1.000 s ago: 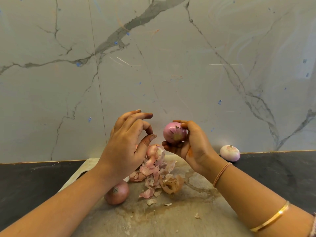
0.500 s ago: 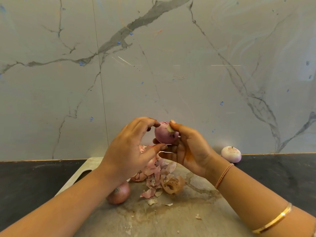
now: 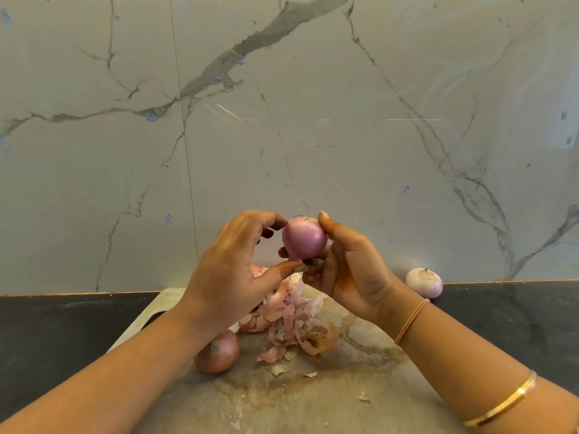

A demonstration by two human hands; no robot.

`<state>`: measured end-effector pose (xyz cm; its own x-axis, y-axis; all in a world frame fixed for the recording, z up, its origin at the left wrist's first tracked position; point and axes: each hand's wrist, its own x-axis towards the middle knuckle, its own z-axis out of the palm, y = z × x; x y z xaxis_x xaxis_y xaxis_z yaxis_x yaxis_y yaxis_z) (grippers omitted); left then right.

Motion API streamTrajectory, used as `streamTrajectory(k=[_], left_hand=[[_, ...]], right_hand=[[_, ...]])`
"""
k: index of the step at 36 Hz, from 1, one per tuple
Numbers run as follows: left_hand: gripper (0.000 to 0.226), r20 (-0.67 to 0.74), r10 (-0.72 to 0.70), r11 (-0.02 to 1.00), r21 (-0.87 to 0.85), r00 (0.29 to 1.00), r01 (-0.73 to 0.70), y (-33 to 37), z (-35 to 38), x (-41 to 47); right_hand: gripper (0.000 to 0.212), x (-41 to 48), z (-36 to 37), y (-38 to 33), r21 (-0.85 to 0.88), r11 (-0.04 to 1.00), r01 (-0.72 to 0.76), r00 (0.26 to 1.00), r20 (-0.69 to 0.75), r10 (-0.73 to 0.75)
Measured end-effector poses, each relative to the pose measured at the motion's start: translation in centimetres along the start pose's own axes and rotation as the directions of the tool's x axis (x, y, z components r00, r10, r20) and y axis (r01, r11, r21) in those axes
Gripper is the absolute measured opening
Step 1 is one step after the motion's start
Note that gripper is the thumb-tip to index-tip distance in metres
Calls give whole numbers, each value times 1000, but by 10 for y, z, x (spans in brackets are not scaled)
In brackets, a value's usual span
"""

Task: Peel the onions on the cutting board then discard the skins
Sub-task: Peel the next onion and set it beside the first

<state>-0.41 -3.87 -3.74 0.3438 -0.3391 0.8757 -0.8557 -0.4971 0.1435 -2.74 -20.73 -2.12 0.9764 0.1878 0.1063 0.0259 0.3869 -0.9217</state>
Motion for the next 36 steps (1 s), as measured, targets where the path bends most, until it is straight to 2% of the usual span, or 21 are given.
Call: streamTrajectory(k=[6, 12, 19, 23, 29, 36], left_hand=[[38, -11, 37, 999, -31, 999, -37, 3, 0, 1], [27, -3, -5, 994, -112, 1000, 4, 9, -3, 1], [32, 75, -47, 992, -117, 996, 56, 12, -3, 0], [41, 117, -47, 993, -99, 992, 59, 15, -2, -1], [36, 148, -97, 986, -121, 984, 115, 15, -2, 0], [23, 192, -198, 931, -270, 961, 245, 16, -4, 2]], right_hand=[[59, 1, 0, 2, -59, 998, -15, 997, -79, 11], [54, -2, 2, 3, -222, 975, 7, 995, -94, -29], [47, -4, 4, 3, -457, 889, 2, 974, -202, -106], [46, -3, 3, 3, -506, 862, -28, 968, -227, -103], [43, -2, 3, 2, -546, 833, -88, 964, -257, -66], [40, -3, 2, 3, -586, 798, -142, 962, -271, -27]])
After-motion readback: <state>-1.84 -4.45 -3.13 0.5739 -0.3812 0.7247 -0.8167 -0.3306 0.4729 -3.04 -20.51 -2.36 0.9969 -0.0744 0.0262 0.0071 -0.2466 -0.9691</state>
